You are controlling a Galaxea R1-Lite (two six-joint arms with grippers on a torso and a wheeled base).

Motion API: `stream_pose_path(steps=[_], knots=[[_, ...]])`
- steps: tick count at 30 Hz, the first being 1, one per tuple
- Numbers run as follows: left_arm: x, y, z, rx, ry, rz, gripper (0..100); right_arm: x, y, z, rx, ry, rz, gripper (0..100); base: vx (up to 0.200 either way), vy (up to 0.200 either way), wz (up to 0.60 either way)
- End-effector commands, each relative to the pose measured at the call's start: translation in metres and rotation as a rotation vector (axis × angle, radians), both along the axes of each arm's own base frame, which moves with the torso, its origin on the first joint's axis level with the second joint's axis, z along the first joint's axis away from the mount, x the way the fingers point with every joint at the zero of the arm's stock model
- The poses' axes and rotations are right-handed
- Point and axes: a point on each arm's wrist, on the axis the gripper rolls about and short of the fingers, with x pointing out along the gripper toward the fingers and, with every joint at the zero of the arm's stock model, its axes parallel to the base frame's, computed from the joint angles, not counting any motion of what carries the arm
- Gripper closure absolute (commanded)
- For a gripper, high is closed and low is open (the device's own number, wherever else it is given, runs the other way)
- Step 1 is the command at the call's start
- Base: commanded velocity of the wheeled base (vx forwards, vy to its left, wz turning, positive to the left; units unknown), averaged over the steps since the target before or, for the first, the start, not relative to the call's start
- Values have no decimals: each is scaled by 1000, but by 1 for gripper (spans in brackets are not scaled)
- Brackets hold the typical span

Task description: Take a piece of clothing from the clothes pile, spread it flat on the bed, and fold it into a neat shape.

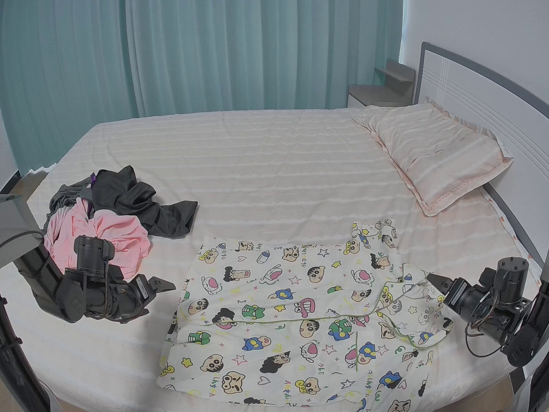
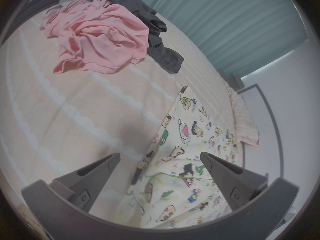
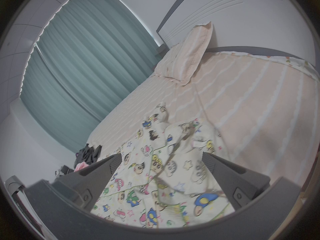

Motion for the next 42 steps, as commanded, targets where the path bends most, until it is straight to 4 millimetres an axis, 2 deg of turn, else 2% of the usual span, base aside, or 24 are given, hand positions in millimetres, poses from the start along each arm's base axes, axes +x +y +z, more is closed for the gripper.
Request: stream_pose_path(steps=[1, 3, 6, 10, 12, 14, 19, 21, 23, 25, 28, 30, 32, 33, 35, 36, 38, 42], knots=[[-23, 0, 24, -85, -29, 22, 0, -2, -16, -4, -18, 35, -60, 0, 0, 0, 0], [-27, -6, 24, -117, -13, 31, 0, 2, -26, -12, -27, 67, -85, 0, 0, 0, 0], [-27, -7, 24, -166, -18, 30, 0, 7, -30, -11, -51, 48, -90, 0, 0, 0, 0], [-30, -8, 24, -204, -31, 12, 0, 36, -32, -14, -107, 9, -59, 0, 0, 0, 0], [-32, -11, 21, -235, -12, -10, 0, 59, -28, -13, -111, -30, -36, 0, 0, 0, 0], [-33, -11, 20, -252, -3, -8, 0, 70, -19, -13, -102, -29, -1, 0, 0, 0, 0], [-35, -11, 17, -279, -8, -18, 0, 85, 9, -17, 29, 10, 25, 0, 0, 0, 0], [-34, -12, 15, -290, -15, -21, 0, 85, 14, -25, 28, 61, 35, 0, 0, 0, 0], [-33, -12, 13, -294, -15, -18, 0, 87, 15, -27, 30, 67, 36, 0, 0, 0, 0], [-28, -13, 10, -316, -26, -3, 0, 103, 14, -20, 51, 19, 15, 0, 0, 0, 0], [-27, -13, 7, -323, -26, 3, 0, 113, 12, -13, 65, -18, 1, 0, 0, 0, 0], [-27, -13, 3, -324, -24, 2, 0, 137, 13, -5, 62, -25, -3, 0, 0, 0, 0], [-27, -14, 3, -325, -22, 0, 0, 143, 13, -3, 61, -19, -3, 0, 0, 0, 0], [-27, -15, 2, -328, -13, -1, 0, 159, 15, -1, 68, 13, 0, 0, 0, 0, 0], [-27, -16, 2, -335, -10, 2, 0, 175, 16, -6, 67, 32, -3, 0, 0, 0, 0], [-27, -17, 2, -336, -9, 2, 0, 176, 17, -7, 67, 33, -3, 0, 0, 0, 0], [-26, -18, 4, -356, -11, 14, 0, 192, 16, -20, 56, 48, -11, 0, 0, 0, 0], [-27, -20, 5, -372, -42, 14, 0, 196, 11, -28, 60, 61, -14, 0, 0, 0, 0]])
